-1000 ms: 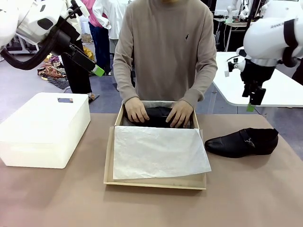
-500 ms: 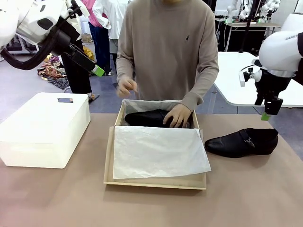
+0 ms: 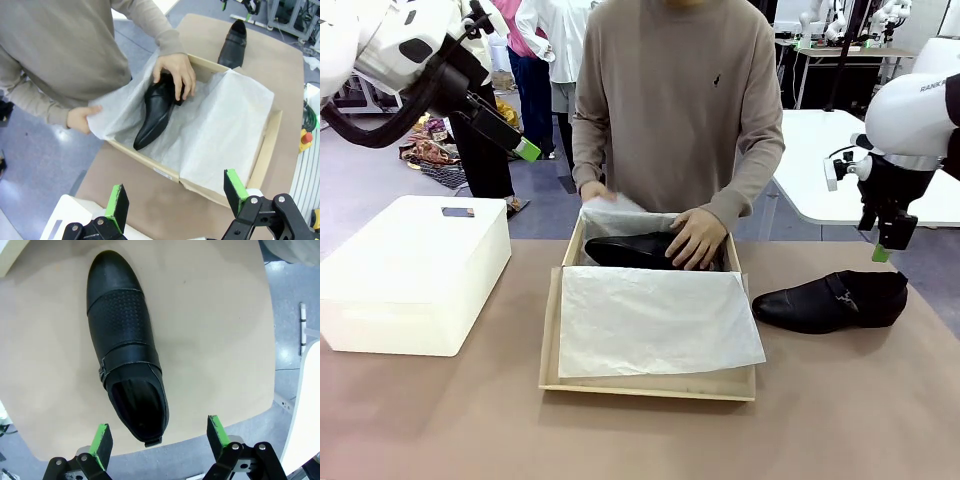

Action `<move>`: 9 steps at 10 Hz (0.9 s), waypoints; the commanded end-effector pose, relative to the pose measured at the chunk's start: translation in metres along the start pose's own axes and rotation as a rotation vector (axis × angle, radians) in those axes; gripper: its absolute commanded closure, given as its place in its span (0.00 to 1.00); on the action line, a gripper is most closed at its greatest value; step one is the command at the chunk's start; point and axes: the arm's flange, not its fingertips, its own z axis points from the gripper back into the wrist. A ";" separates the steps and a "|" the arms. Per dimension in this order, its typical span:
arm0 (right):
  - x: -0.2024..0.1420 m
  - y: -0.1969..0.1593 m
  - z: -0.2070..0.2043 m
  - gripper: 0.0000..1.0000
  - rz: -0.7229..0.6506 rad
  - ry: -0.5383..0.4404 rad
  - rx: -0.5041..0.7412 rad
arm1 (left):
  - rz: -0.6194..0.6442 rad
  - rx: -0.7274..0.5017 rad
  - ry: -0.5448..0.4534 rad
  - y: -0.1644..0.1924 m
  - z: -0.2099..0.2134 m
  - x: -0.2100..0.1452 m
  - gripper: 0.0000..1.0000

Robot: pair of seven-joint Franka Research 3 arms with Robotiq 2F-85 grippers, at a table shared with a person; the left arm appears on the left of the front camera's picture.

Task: Pack the shoes into the box.
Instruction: Place the other shoe of the Shoes into the Shoes Box.

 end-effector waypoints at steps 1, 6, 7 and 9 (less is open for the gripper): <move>-0.003 -0.001 0.003 0.00 -0.004 -0.002 -0.010 | -0.012 -0.018 -0.021 0.002 0.001 -0.001 0.00; -0.003 -0.001 0.003 0.00 -0.004 -0.002 -0.010 | -0.012 -0.018 -0.021 0.002 0.001 -0.001 0.00; -0.003 -0.001 0.003 0.00 -0.004 -0.002 -0.010 | -0.012 -0.018 -0.021 0.002 0.001 -0.001 0.00; -0.003 -0.001 0.003 0.00 -0.004 -0.002 -0.010 | -0.012 -0.018 -0.021 0.002 0.001 -0.001 0.00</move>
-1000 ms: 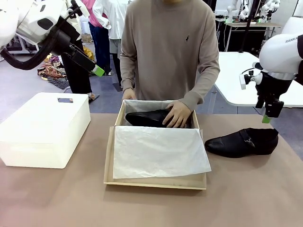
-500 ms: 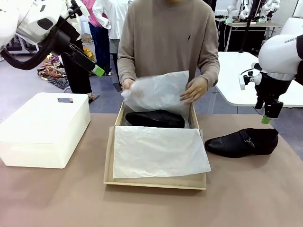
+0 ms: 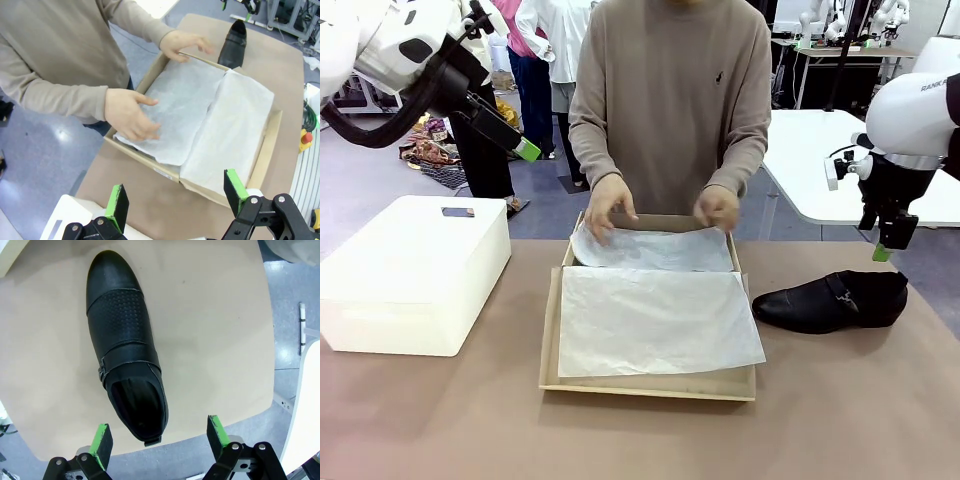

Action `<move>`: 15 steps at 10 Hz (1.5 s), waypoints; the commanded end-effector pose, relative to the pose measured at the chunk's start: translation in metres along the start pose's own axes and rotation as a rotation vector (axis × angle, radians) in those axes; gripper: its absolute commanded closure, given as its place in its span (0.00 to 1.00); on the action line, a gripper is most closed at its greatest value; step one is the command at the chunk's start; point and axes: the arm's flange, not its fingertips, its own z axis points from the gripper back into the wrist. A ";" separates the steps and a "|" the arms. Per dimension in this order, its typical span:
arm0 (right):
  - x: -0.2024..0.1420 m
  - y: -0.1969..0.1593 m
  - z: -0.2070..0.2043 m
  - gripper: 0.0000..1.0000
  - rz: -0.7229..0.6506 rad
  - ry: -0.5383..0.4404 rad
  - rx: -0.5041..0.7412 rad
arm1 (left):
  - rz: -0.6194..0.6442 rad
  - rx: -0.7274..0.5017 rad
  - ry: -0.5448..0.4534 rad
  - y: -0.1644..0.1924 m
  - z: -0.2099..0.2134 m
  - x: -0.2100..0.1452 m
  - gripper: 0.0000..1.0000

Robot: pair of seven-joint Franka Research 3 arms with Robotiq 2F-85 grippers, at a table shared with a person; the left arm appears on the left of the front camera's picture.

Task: Pack the shoes into the box.
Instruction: Place the other shoe of the Shoes into the Shoes Box.

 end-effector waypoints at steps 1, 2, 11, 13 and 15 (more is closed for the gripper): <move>0.000 0.000 0.000 0.00 0.000 0.000 0.000 | -0.012 -0.018 -0.021 0.002 0.001 -0.001 0.00; -0.009 -0.005 -0.005 0.00 -0.003 -0.012 0.016 | -0.012 -0.018 -0.021 0.002 0.001 -0.001 0.00; -0.035 -0.030 -0.048 0.00 -0.044 -0.082 0.067 | -0.012 -0.018 -0.021 0.002 0.001 -0.001 0.00; -0.037 -0.032 -0.057 0.00 -0.021 -0.087 0.069 | -0.012 -0.018 -0.021 0.002 0.001 -0.001 0.00; -0.036 -0.035 -0.062 0.00 -0.015 -0.100 0.069 | -0.012 -0.018 -0.021 0.002 0.001 -0.001 0.00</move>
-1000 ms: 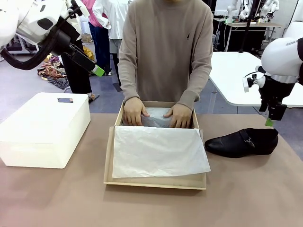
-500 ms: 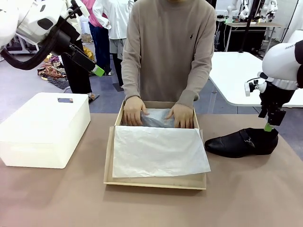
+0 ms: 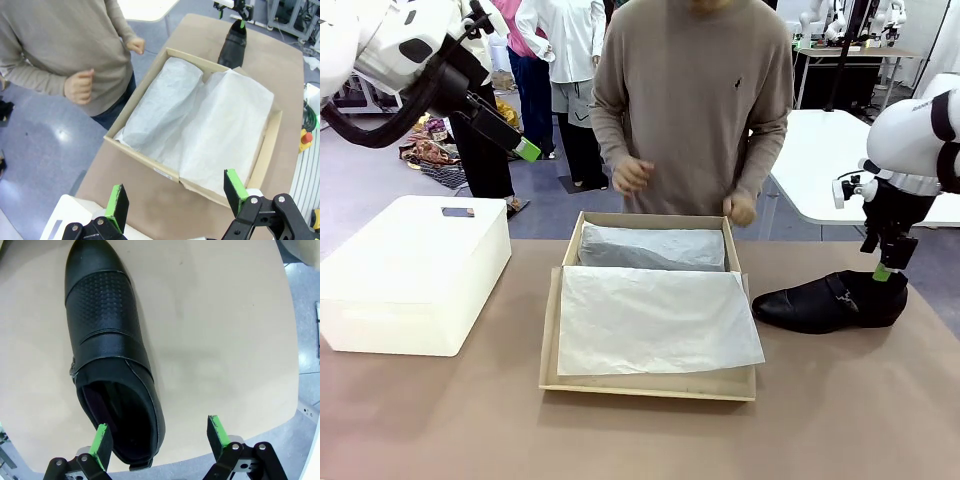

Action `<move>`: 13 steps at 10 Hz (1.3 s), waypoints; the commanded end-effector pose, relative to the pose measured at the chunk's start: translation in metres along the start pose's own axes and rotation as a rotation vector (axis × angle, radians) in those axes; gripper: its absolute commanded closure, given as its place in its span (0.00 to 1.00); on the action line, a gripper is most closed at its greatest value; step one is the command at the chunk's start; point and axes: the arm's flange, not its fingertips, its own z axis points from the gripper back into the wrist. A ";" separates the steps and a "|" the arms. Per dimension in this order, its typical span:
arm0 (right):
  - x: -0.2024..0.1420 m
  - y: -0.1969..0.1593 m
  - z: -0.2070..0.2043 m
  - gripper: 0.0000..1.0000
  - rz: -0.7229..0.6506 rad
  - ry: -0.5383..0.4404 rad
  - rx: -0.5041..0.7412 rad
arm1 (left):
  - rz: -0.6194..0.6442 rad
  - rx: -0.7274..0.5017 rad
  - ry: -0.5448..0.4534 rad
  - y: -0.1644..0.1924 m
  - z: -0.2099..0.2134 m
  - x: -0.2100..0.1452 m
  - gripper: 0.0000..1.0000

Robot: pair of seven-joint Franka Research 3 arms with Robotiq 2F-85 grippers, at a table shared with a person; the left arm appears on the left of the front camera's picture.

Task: Pack the shoes into the box.
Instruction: Place the other shoe of the Shoes into the Shoes Box.

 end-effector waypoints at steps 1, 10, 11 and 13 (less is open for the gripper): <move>-0.002 -0.008 -0.003 0.00 0.040 -0.051 -0.014 | -0.012 -0.018 -0.021 0.002 0.001 -0.001 0.00; 0.000 -0.007 -0.038 0.00 0.061 -0.069 0.007 | -0.012 -0.018 -0.021 0.002 0.001 -0.001 0.00; 0.000 -0.007 -0.042 0.00 0.070 -0.058 0.007 | -0.012 -0.018 -0.021 0.002 0.001 -0.001 0.00; 0.000 -0.005 -0.048 0.00 0.066 -0.058 0.020 | -0.012 -0.018 -0.021 0.002 0.001 -0.001 0.00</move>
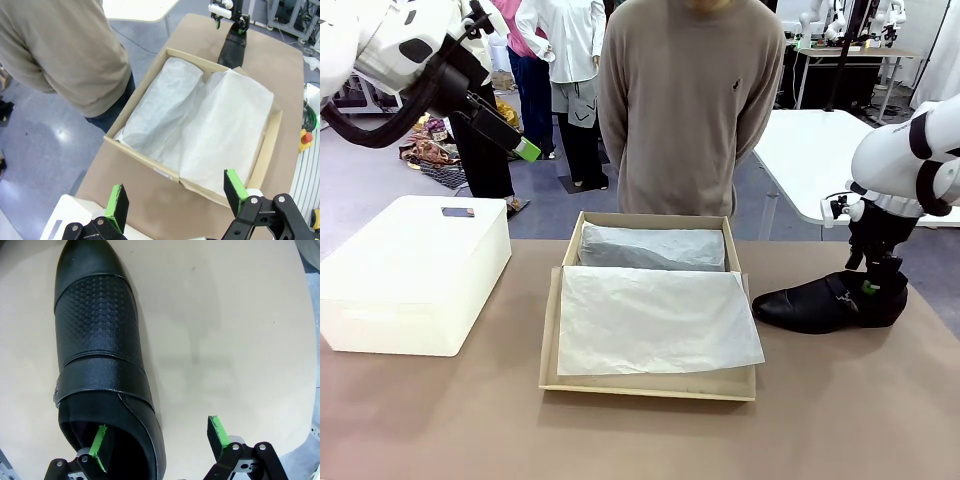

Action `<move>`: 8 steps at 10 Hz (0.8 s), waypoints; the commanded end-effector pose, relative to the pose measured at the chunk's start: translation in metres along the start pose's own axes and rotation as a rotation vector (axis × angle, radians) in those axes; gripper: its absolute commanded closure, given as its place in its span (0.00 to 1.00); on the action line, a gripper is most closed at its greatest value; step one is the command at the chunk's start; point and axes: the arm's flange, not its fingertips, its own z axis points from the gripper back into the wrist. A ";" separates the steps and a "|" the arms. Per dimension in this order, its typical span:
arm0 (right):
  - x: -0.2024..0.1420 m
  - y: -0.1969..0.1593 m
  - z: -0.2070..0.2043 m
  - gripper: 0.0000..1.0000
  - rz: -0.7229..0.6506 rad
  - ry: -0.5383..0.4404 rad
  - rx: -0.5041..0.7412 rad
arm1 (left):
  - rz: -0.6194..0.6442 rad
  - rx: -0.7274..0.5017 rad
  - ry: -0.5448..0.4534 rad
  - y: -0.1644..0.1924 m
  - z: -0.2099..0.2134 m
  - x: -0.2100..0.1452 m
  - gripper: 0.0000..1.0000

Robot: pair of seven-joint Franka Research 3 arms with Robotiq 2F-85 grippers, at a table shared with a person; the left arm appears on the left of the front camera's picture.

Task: Pack the shoes into the box.
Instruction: Place the other shoe of the Shoes into the Shoes Box.

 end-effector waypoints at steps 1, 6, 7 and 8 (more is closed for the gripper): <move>-0.005 0.001 -0.004 0.00 0.025 -0.008 -0.001 | -0.012 -0.018 -0.021 0.002 0.001 -0.001 0.00; -0.003 0.004 0.000 0.90 0.007 0.019 0.043 | -0.012 -0.018 -0.021 0.002 0.001 -0.001 0.00; -0.003 0.004 0.001 1.00 0.003 0.017 0.049 | -0.012 -0.018 -0.021 0.002 0.001 -0.001 0.00; -0.003 0.005 0.001 1.00 -0.001 0.014 0.053 | -0.012 -0.018 -0.021 0.002 0.001 -0.001 0.00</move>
